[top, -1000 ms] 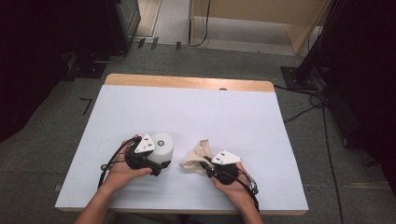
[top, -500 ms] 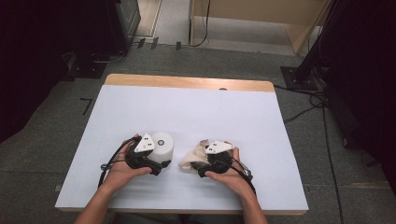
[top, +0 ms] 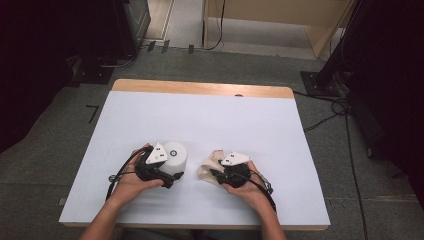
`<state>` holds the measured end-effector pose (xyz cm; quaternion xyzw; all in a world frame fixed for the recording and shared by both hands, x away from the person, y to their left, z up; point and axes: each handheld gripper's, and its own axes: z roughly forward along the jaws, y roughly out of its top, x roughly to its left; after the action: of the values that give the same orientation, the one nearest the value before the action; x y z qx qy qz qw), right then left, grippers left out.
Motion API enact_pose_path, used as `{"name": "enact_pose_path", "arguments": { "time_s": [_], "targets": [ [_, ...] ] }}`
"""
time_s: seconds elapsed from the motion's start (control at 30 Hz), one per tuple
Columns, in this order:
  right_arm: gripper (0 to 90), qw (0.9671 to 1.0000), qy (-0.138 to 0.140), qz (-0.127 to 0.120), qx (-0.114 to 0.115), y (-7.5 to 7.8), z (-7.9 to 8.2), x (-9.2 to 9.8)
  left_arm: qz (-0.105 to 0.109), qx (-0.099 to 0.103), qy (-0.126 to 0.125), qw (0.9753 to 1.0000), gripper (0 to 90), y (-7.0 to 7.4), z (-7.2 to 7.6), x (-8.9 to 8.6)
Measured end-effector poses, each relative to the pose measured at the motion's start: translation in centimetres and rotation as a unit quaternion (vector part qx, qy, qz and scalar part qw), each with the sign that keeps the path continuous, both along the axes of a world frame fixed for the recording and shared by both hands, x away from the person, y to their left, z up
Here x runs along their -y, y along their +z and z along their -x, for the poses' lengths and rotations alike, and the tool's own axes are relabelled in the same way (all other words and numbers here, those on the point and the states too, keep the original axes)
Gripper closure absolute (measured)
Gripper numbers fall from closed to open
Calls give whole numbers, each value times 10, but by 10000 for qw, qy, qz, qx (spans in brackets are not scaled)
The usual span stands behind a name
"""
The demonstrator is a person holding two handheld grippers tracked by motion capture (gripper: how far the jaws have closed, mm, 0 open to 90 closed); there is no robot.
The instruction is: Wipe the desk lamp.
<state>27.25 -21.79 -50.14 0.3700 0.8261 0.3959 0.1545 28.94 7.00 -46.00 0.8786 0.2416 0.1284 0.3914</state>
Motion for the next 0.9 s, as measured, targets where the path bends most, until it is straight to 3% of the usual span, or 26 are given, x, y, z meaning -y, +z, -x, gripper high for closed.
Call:
{"name": "enact_pose_path", "arguments": {
  "time_s": [0.07, 0.13, 0.23, 0.33, 0.37, 0.4, 0.47, 0.5, 0.57, 0.6, 0.63, 0.73, 0.77, 0.83, 0.9],
  "targets": [
    [833, 9999, -138, -35, -20, 1, 2, 3, 13, -55, -43, 10000, 81, 0, 0, 2],
    [842, 9996, -187, -98, -167, 3, 2, 5, 5, -91, -109, 9999, 81, 1, 0, 4],
    [844, 9978, -281, -599, 14, 17, 5, 8, -41, -119, -183, 9998, 81, 2, 0, 7],
    [843, 9913, -293, -1223, 382, 44, 13, 9, -48, -135, -233, 9996, 81, 2, 0, 9],
    [843, 9913, -293, -1223, 382, 44, 13, 9, -75, -127, -260, 9996, 81, 3, 0, 11],
    [843, 9856, -267, -1565, 590, 63, 18, 8, -125, -127, -320, 9993, 81, 4, 1, 14],
    [843, 9799, -267, -1842, 711, 78, 21, 6, -190, -121, -385, 9990, 81, 5, 2, 19],
    [843, 9799, -267, -1842, 711, 78, 21, 6, -190, -121, -385, 9990, 81, 5, 2, 19],
    [842, 9740, -165, -2151, 694, 92, 20, 0, -295, -68, -511, 9982, 81, 7, 4, 27],
    [842, 9740, -165, -2151, 694, 92, 20, 0, -295, -68, -511, 9982, 81, 7, 4, 27],
    [841, 9718, -98, -2277, 605, 96, 18, -8, -328, -44, -602, 9976, 81, 7, 5, 33],
    [839, 9741, -40, -2194, 543, 96, 15, -18, -327, -54, -687, 9971, 81, 7, 6, 37],
    [838, 9796, -17, -1950, 485, 94, 11, -27, -303, -60, -703, 9970, 81, 6, 6, 38],
    [837, 9843, 27, -1721, 398, 89, 10, -34, -300, -65, -717, 9970, 81, 6, 5, 37],
    [835, 9844, 49, -1707, 416, 86, 10, -36, -302, -53, -726, 9969, 81, 6, 5, 37]
  ]
}}
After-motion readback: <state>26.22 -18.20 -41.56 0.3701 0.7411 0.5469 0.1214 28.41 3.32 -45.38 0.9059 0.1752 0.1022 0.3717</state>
